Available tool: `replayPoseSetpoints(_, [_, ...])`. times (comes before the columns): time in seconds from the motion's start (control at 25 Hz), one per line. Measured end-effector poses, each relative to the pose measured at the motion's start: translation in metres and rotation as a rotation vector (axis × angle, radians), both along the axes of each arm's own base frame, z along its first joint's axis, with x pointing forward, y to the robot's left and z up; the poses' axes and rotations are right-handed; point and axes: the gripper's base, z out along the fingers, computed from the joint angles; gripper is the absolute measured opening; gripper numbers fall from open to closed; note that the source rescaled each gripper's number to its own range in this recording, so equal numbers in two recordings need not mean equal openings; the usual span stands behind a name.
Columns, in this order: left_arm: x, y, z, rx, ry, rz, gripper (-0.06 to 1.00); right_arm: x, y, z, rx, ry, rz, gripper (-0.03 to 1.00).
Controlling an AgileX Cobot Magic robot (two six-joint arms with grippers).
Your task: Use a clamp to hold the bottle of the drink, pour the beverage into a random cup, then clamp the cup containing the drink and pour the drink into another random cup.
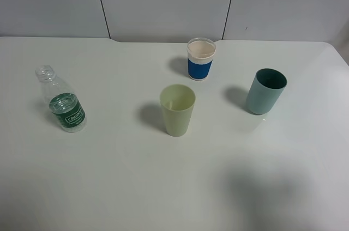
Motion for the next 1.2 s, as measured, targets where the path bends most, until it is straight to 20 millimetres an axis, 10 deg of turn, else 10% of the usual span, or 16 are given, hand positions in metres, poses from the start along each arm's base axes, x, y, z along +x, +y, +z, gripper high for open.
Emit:
replayPoseSetpoints(0.6, [0.000,0.000,0.000,-0.001,0.000,-0.001,1.00,0.004,0.002,0.017,0.014,-0.053,0.016,1.00])
replayPoseSetpoints(0.88, [0.000,0.000,0.000,-0.001,0.000,-0.001,1.00,0.064,0.001,0.056,0.012,0.021,0.021,1.00])
replayPoseSetpoints(1.2, [0.000,0.000,0.000,-0.001,0.000,-0.001,1.00,0.129,0.017,0.046,0.020,0.143,0.159,1.00])
